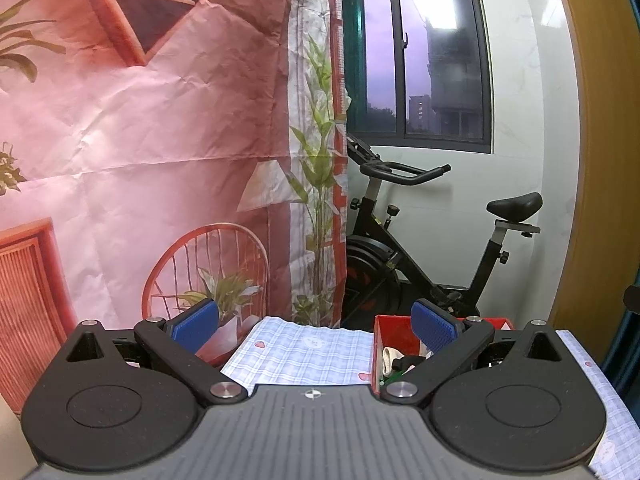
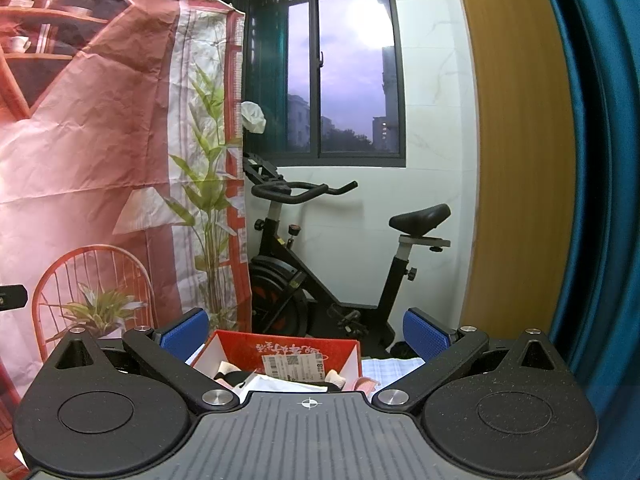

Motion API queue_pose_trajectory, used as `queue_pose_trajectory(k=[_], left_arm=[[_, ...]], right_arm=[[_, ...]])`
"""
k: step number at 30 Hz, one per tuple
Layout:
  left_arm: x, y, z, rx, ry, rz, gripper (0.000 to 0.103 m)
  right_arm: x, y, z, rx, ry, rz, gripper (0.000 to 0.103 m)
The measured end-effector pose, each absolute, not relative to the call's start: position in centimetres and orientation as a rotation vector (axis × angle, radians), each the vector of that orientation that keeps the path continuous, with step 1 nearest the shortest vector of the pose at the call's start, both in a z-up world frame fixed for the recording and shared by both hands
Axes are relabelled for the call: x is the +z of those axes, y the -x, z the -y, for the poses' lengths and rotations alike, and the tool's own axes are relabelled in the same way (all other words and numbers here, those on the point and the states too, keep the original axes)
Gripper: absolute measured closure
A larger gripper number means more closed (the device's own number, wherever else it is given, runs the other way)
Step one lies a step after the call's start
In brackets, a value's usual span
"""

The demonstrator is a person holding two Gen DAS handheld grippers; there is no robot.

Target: Organize soft objects

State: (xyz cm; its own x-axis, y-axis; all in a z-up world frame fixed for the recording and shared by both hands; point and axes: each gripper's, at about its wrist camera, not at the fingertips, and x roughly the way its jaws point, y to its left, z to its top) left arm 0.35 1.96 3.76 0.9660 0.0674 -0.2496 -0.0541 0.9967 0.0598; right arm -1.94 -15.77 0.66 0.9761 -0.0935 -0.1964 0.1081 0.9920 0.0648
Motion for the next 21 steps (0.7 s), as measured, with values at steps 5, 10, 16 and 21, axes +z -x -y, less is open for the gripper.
queue_pose_trajectory(k=[5, 10, 16, 21], left_arm=[[3.76, -0.22, -1.92, 0.065, -0.047, -0.25, 0.0], [3.79, -0.17, -1.88, 0.068, -0.036, -0.254, 0.0], [3.81, -0.17, -1.75, 0.069, -0.032, -0.253, 0.0], [3.75, -0.06, -1.52, 0.074, -0.033, -0.249, 0.0]], right_arm=[[0.66, 1.97, 15.74, -0.101, -0.076, -0.193, 0.0], [0.67, 2.0, 15.72, -0.102, -0.074, -0.193, 0.0], [0.67, 2.03, 15.68, -0.101, -0.075, -0.193, 0.0], [0.64, 2.11, 15.7, -0.1, -0.074, -0.192, 0.0]])
